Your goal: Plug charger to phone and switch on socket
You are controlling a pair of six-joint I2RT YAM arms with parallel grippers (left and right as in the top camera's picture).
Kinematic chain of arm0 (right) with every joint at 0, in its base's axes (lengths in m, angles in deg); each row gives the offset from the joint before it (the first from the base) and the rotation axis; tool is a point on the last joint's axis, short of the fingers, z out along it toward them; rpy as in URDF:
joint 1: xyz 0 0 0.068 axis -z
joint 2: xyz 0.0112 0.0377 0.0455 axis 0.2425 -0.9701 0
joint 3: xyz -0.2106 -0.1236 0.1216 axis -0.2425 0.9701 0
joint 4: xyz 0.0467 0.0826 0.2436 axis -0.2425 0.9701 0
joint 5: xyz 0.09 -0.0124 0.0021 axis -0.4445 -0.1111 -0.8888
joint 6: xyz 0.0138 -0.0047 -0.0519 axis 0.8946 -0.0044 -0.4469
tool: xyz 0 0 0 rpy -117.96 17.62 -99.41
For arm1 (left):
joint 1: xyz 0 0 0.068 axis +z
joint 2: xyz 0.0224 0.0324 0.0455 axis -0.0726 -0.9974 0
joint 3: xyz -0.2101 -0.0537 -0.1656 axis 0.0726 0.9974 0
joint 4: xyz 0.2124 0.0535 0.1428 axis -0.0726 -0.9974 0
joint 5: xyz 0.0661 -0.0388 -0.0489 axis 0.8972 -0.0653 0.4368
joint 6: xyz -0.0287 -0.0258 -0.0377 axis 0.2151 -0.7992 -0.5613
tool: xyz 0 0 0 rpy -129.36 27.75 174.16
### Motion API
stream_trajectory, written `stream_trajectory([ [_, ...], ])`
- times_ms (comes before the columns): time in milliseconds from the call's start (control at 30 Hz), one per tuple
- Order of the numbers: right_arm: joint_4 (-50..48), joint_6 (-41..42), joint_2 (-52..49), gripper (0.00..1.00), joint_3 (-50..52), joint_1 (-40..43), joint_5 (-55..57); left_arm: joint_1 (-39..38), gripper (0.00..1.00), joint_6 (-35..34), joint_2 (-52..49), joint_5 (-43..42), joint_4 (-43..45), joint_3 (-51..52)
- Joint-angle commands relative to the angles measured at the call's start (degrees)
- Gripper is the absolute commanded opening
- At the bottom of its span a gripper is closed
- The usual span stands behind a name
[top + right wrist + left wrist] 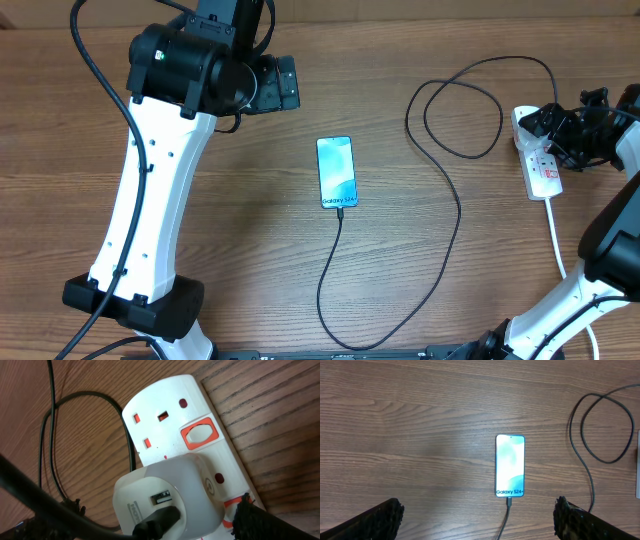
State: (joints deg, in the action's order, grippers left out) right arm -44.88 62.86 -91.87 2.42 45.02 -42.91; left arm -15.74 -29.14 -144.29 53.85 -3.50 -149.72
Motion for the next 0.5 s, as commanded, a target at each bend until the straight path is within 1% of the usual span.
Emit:
stream_trajectory([
  [0,1.5,0.8,-0.5,1.00,0.8,-1.8,-3.4,0.0,1.00,1.0,-0.3,1.1,0.1,0.3],
  [467,1.7,0.8,-0.6,1.00,0.8,-3.5,-3.4,0.0,1.00,1.1,-0.3,1.1,0.1,0.3],
])
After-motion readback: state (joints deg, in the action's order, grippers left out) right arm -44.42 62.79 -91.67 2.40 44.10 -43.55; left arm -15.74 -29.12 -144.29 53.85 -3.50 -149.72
